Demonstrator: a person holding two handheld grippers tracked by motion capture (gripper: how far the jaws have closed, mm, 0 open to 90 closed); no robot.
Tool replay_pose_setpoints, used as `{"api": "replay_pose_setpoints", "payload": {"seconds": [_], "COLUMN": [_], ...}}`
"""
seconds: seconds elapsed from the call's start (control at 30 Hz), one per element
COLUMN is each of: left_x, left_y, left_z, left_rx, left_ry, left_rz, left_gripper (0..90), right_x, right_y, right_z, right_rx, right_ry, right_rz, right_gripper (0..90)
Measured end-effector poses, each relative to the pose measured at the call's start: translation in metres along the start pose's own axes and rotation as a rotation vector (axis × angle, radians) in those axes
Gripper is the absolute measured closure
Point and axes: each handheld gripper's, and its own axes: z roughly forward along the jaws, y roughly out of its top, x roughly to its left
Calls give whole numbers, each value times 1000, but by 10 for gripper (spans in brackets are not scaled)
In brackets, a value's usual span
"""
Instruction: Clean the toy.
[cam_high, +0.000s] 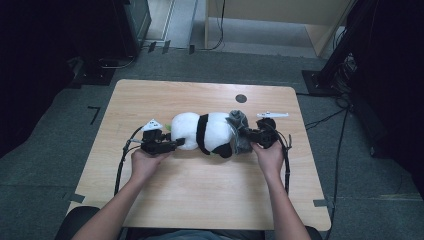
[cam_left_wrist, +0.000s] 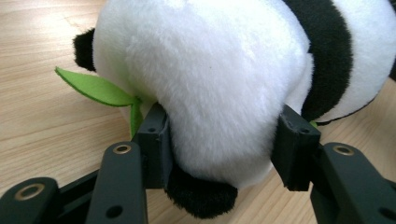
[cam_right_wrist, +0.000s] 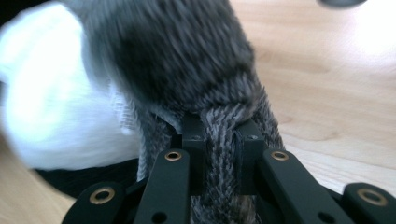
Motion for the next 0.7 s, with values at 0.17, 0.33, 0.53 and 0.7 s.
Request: {"api": "replay_pose_setpoints", "payload": {"seconds": [0.17, 0.33, 0.53, 0.7], "left_x": [-3, -8, -14, -18], "left_y": [0, -2, -4, -5], "left_z": [0, -1, -3, -6], "left_rx": [-9, -14, -15, -15], "left_ry": [10, 30, 47, 58], "left_rz": [11, 28, 31, 33], "left_gripper": [472, 474, 474, 474], "right_x": [11, 40, 81, 117], "right_y": [15, 34, 47, 51], "right_z": [-32, -53, -46, -15], "right_rx": [-41, -86, -94, -45], "right_ry": [-8, 2, 102, 192], "right_rz": [-27, -112, -191, -268], "right_gripper": [797, 799, 799, 799]}}
